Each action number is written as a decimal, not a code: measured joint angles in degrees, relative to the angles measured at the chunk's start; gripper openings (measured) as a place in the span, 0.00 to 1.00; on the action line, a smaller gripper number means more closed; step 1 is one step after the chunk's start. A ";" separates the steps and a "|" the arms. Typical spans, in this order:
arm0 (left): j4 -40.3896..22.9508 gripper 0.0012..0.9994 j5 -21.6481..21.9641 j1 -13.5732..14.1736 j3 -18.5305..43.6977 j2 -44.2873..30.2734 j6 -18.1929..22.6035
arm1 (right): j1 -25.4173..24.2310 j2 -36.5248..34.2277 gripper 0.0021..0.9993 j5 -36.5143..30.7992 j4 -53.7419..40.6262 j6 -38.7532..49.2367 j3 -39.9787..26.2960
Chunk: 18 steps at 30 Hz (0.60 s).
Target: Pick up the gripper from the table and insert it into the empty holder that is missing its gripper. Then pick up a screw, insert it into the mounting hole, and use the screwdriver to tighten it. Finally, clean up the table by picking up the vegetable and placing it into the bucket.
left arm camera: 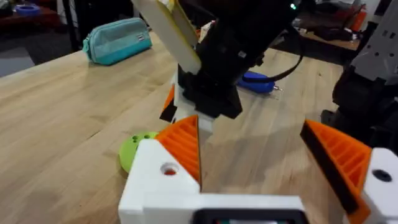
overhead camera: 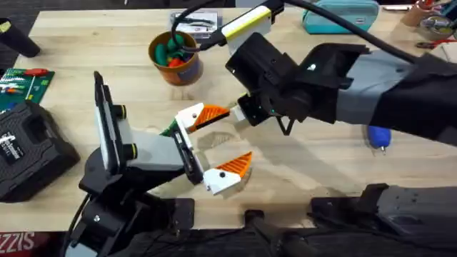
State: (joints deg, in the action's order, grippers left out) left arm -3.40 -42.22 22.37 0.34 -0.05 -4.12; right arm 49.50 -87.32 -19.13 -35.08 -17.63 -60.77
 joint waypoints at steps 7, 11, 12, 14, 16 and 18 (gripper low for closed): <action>0.00 0.98 0.00 0.00 0.00 0.00 -0.01 | 0.00 -3.23 0.57 0.87 0.97 0.00 0.10; 0.00 0.98 0.00 0.00 0.00 0.02 -0.02 | 0.00 -4.04 0.57 1.02 1.35 0.00 0.20; 0.00 0.98 0.00 0.00 0.00 0.00 -0.02 | -0.02 -4.05 0.57 1.02 1.49 0.00 0.22; 0.00 0.98 0.00 0.00 0.00 0.02 -0.01 | 0.00 -4.07 0.57 1.02 1.87 0.00 0.20; 0.00 0.98 0.00 0.00 0.00 0.00 -0.02 | -0.02 -5.16 0.57 1.02 2.64 0.00 0.20; 0.00 0.98 0.00 0.00 0.00 0.02 0.00 | 0.00 -6.85 0.57 1.02 3.20 0.00 0.22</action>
State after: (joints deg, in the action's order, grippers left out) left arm -3.40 -42.22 22.37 0.34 -0.04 -4.12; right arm 49.50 -94.17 -18.11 -31.88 -17.63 -60.55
